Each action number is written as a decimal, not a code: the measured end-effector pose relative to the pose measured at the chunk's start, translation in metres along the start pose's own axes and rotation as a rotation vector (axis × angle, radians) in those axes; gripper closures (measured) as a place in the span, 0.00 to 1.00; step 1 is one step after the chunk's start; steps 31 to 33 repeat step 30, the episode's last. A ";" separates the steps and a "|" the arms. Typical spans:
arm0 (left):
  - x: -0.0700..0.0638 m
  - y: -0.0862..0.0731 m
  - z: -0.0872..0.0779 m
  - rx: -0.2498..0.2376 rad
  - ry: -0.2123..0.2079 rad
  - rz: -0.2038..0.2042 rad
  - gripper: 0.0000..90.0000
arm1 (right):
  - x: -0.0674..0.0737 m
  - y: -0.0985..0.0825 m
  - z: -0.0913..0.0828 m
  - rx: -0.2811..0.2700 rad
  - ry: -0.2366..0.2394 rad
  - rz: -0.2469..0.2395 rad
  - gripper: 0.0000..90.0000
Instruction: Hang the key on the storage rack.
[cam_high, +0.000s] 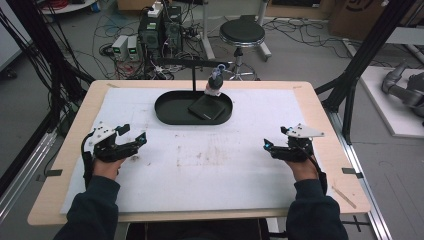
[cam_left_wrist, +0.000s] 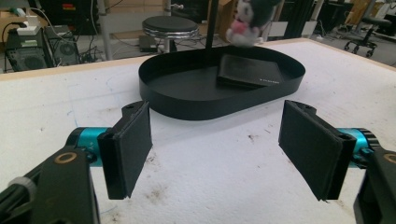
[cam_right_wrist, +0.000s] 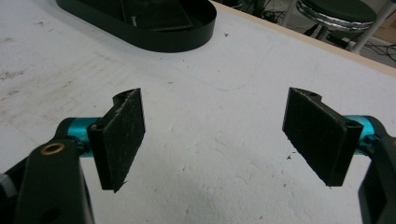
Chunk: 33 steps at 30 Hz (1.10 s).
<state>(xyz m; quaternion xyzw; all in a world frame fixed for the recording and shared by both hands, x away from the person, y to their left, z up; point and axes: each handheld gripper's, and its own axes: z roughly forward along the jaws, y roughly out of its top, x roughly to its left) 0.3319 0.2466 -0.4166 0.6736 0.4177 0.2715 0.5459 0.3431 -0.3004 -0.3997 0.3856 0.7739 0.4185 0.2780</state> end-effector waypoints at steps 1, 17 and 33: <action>0.000 0.000 0.000 -0.001 -0.002 -0.001 0.28 | 0.000 0.000 -0.001 -0.001 -0.004 -0.001 0.24; 0.000 -0.001 0.001 0.003 -0.004 0.000 0.28 | -0.001 -0.006 0.000 0.024 -0.014 -0.021 0.24; 0.000 -0.001 0.002 0.008 -0.002 0.003 0.28 | -0.005 -0.007 -0.002 0.007 -0.025 -0.009 0.24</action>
